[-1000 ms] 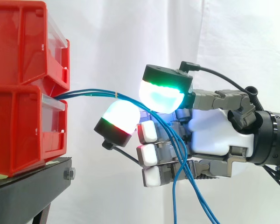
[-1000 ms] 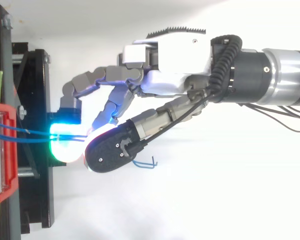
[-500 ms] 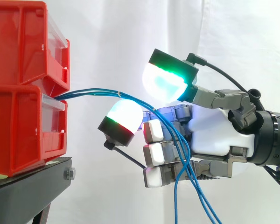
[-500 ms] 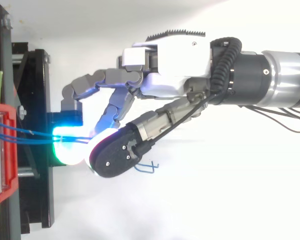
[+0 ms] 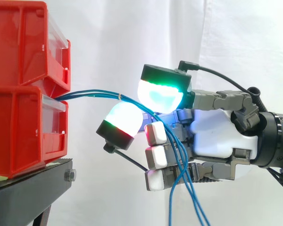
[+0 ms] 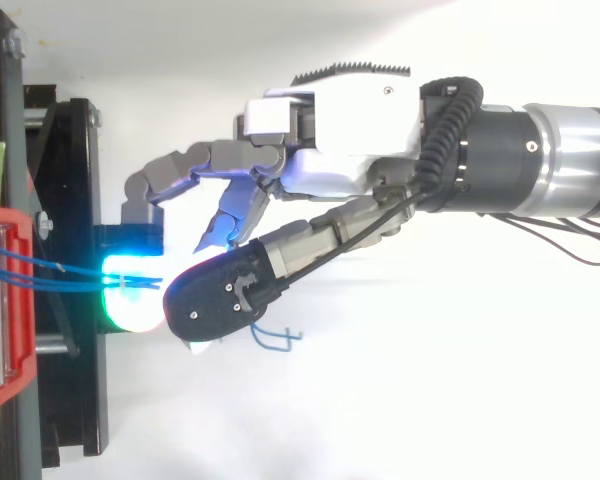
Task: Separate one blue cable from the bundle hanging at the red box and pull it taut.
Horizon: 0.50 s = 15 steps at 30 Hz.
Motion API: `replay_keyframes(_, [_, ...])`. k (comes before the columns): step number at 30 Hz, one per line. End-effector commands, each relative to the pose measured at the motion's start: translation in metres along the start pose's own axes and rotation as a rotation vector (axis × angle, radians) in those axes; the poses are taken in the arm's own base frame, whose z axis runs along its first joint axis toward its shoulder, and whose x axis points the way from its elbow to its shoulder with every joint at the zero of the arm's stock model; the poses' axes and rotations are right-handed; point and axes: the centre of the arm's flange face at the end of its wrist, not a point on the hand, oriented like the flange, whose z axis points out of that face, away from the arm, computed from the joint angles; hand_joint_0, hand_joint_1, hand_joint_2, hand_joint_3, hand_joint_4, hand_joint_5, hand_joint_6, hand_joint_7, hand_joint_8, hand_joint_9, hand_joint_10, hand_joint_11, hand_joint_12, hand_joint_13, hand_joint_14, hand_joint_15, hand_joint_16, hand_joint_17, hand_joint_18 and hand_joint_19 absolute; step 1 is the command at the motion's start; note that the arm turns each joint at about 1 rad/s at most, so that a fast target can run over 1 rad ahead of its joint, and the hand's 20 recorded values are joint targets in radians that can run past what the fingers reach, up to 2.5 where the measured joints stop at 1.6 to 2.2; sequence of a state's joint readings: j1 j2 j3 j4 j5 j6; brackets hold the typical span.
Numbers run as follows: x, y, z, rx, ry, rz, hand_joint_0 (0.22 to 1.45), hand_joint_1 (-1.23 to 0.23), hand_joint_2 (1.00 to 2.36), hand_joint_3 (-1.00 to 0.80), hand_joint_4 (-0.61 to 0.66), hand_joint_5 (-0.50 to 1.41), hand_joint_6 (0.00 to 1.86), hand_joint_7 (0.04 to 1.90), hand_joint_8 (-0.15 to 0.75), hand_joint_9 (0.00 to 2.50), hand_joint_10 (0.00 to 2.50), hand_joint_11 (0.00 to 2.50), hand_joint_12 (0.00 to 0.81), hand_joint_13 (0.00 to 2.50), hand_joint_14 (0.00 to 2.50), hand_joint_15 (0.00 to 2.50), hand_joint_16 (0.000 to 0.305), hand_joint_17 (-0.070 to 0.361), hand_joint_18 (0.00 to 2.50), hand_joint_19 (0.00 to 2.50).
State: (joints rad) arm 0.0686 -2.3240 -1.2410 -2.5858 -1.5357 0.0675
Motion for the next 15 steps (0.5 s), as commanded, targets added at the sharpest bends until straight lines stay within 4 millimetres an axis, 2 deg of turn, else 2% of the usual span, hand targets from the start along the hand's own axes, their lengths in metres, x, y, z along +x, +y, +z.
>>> replay_keyframes(1, [0.0003, -0.0001, 0.0000, 0.001, 0.000, -0.002, 0.72, -0.67, 1.02, -0.07, 0.26, -0.12, 0.50, 1.09, 0.361, 1.11, 0.01, 0.50, 0.345, 1.09, 0.01, 0.43, 0.035, 0.078, 0.87, 0.37])
replay_keyframes(4, [0.0015, -0.0002, 0.0002, 0.001, 0.002, -0.001, 0.73, -0.69, 1.02, -0.12, 0.25, -0.12, 0.50, 1.13, 0.357, 1.10, 0.02, 0.50, 0.339, 1.09, 0.02, 0.44, 0.033, 0.075, 0.87, 0.38])
replay_keyframes(6, [0.0027, -0.0003, 0.0003, 0.001, 0.003, -0.001, 0.75, -0.67, 1.02, -0.26, 0.25, -0.12, 0.50, 1.16, 0.355, 1.09, 0.01, 0.52, 0.337, 1.09, 0.02, 0.44, 0.033, 0.074, 0.87, 0.37])
replay_keyframes(8, [0.0038, -0.0004, 0.0005, 0.001, 0.005, -0.001, 0.75, -0.66, 1.02, -0.30, 0.26, -0.12, 0.50, 1.16, 0.352, 1.08, 0.01, 0.52, 0.340, 1.09, 0.02, 0.44, 0.032, 0.073, 0.86, 0.37])
replay_keyframes(15, [0.0073, -0.0009, 0.0008, 0.003, 0.009, -0.003, 0.68, -0.65, 1.01, -0.42, 0.27, -0.12, 0.50, 1.17, 0.349, 1.06, 0.02, 0.52, 0.337, 1.08, 0.02, 0.44, 0.032, 0.072, 0.87, 0.35])
